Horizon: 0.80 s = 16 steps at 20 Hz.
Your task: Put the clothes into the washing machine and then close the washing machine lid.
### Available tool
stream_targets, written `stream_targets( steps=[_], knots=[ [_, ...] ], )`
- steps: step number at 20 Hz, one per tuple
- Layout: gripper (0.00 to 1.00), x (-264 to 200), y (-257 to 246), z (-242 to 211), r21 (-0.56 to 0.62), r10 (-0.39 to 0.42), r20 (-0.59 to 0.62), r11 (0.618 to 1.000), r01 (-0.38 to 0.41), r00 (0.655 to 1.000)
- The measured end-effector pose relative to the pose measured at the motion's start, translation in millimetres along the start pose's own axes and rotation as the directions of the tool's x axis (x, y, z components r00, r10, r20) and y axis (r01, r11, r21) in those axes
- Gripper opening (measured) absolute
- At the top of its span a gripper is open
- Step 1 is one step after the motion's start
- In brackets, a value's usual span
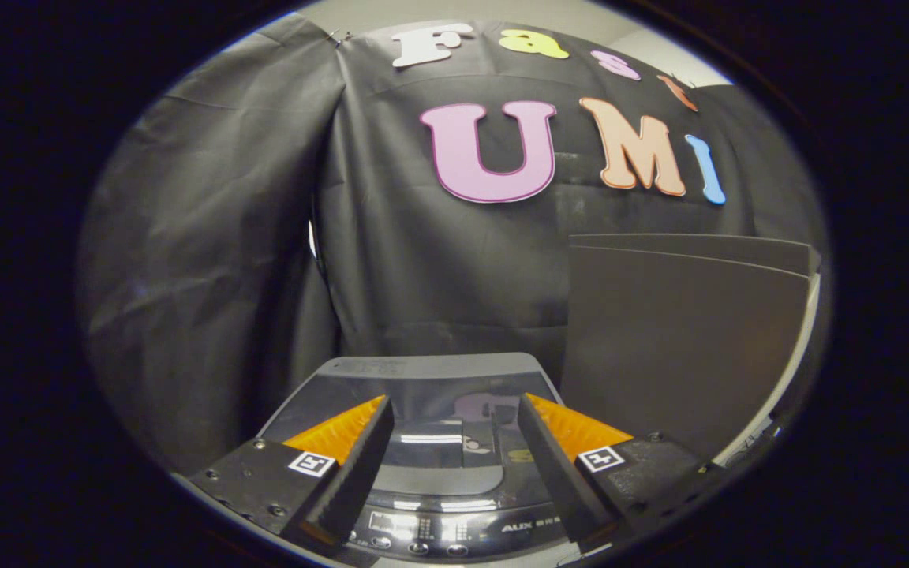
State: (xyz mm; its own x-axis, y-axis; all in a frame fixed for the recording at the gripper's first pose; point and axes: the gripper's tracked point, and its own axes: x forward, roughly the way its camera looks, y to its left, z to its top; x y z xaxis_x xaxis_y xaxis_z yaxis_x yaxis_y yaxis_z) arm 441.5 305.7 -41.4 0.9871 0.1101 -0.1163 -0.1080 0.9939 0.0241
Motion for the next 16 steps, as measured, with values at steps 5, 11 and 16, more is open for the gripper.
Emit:
stream_targets(
  steps=[5,11,16],
  knots=[
    [0.95,-47,-6,19,-0.008,0.011,0.04,1.0,-0.011,0.999],
    [0.95,-102,-26,42,-0.083,0.008,0.091,0.997,-0.001,0.996],
    [0.95,-159,-47,63,-0.055,0.038,0.143,0.998,-0.03,0.989]
  ],
)
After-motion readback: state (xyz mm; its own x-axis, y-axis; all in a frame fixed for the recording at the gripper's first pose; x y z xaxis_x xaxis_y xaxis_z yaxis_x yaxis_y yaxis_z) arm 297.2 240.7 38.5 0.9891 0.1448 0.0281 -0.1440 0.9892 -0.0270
